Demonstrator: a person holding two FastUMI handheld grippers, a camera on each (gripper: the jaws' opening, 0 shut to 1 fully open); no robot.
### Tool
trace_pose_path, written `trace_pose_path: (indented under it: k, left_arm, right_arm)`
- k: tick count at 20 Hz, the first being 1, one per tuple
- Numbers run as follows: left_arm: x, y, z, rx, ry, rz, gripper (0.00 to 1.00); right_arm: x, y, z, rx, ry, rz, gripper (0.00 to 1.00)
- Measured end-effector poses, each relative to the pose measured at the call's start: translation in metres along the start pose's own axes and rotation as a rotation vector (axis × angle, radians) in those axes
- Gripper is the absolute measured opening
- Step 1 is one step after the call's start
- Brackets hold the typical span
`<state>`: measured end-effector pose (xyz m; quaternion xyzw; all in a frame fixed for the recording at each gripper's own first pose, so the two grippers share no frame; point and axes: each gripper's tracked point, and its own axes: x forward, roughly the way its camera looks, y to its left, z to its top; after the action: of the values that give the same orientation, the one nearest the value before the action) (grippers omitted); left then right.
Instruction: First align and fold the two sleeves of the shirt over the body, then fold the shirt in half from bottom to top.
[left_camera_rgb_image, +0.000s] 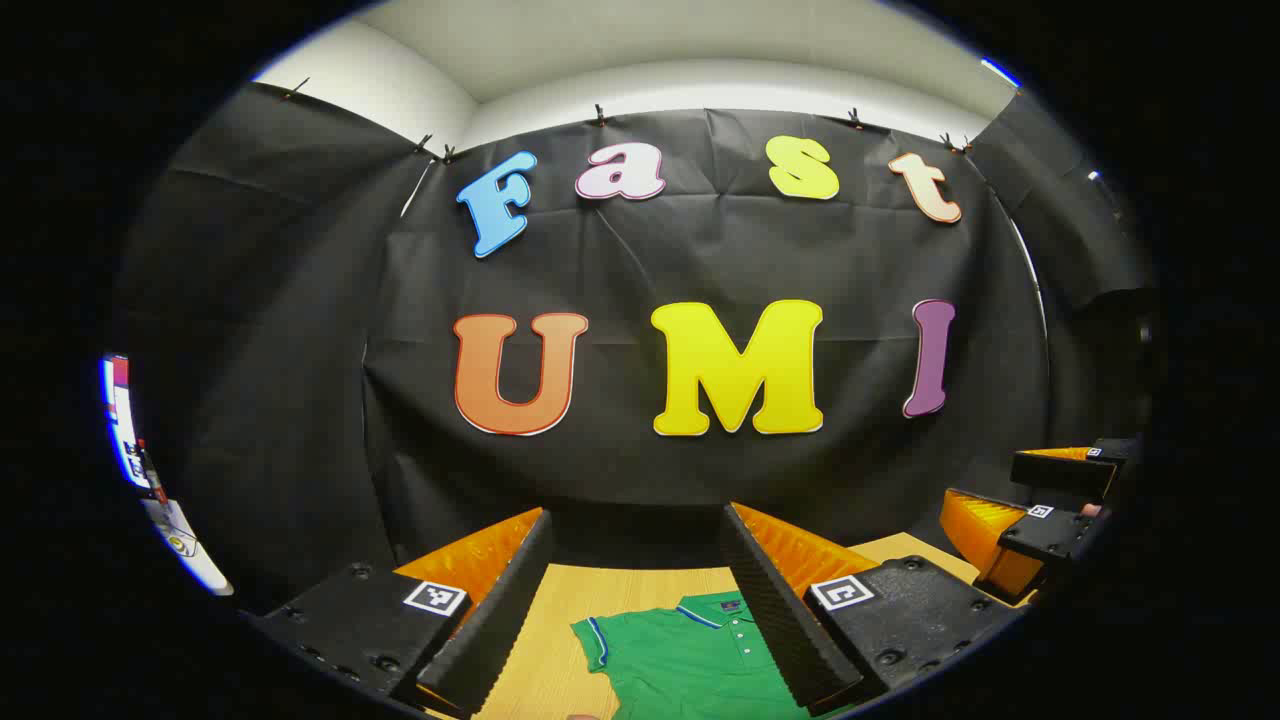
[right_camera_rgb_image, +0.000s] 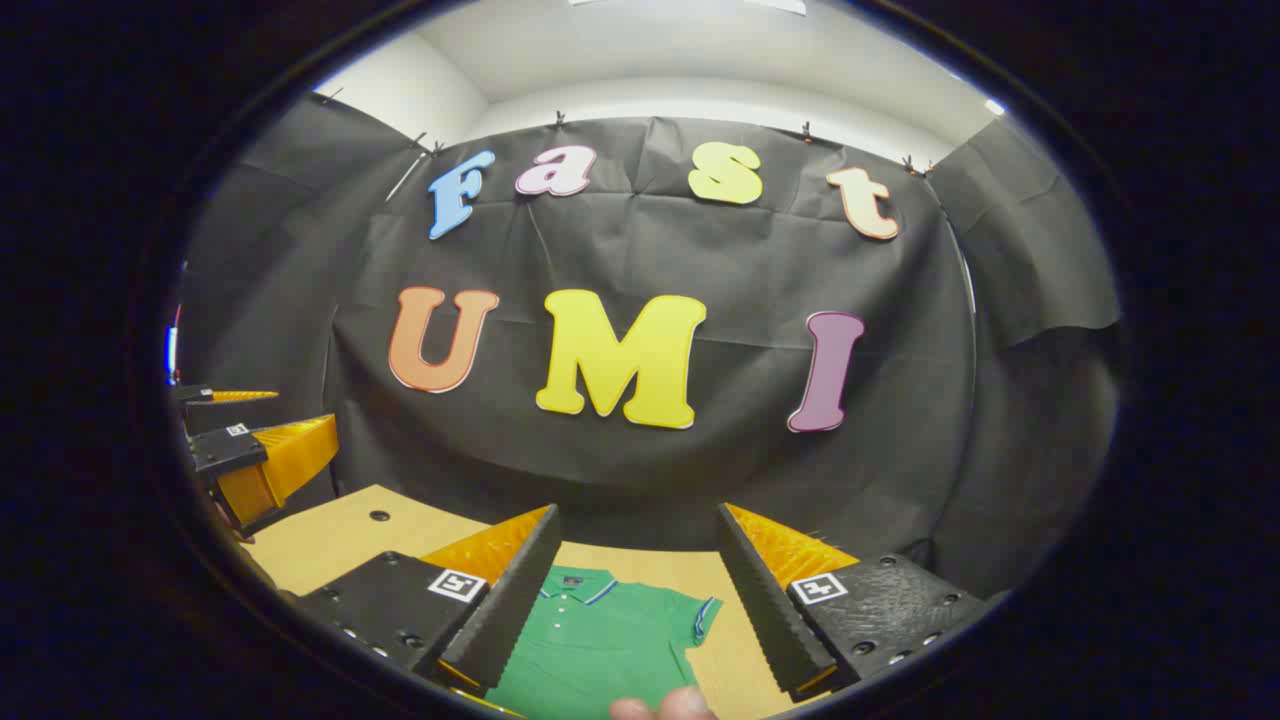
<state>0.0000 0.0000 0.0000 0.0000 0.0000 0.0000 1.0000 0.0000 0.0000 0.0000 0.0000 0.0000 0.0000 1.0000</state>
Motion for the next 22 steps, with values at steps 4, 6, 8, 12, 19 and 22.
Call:
trace_pose_path:
  k: [4,6,8,12,19,22]
  left_arm:
    - [0.005,-0.001,0.002,0.015,-0.005,0.003,1.0]
    - [0.007,-0.004,0.001,0.012,-0.003,0.003,1.0]
    - [0.009,-0.006,0.003,0.015,-0.003,0.008,1.0]
    - [0.01,-0.016,0.007,0.021,-0.014,-0.006,1.0]
    - [0.014,-0.03,0.007,0.018,-0.002,-0.013,1.0]
    - [0.014,-0.033,0.008,0.02,0.002,-0.009,1.0]
  right_arm:
    - [0.003,-0.007,0.002,0.011,-0.002,-0.01,0.93]
    - [0.005,-0.01,-0.003,0.004,0.017,-0.009,0.95]
    - [0.006,-0.014,-0.004,0.001,0.026,-0.01,0.96]
    - [0.007,-0.024,-0.001,0.004,0.017,-0.014,0.96]
    - [0.013,-0.047,-0.007,0.015,0.052,-0.031,0.95]
    - [0.014,-0.054,-0.012,0.016,0.068,-0.028,0.96]
